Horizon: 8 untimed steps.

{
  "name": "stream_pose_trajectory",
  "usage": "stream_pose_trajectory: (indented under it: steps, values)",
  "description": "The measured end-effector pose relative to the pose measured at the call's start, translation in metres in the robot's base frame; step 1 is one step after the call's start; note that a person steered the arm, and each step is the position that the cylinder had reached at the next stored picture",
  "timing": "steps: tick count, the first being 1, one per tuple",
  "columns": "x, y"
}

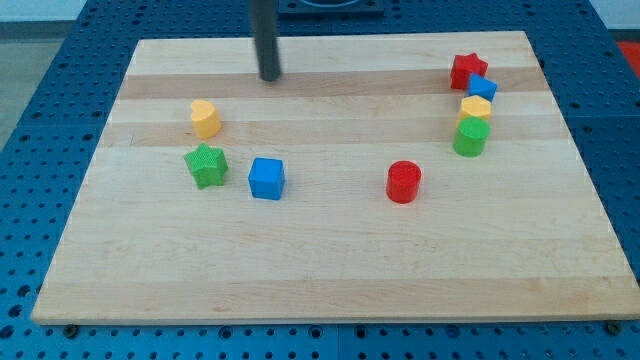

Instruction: Push the yellow heart below the green circle

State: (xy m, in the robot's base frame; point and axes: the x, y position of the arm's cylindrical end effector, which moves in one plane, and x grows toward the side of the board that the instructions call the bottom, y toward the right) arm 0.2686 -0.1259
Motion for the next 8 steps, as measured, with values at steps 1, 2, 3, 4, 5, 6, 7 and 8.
stream_pose_trajectory:
  steps: [1,2,3,4,5,6,7,8]
  values:
    - [0.008,-0.066]
    - [0.030,-0.098]
    - [0.065,-0.098]
    - [0.088,-0.098]
    - [0.092,-0.076]
    - [0.091,-0.050]
    - [0.091,-0.034]
    - [0.091,-0.011]
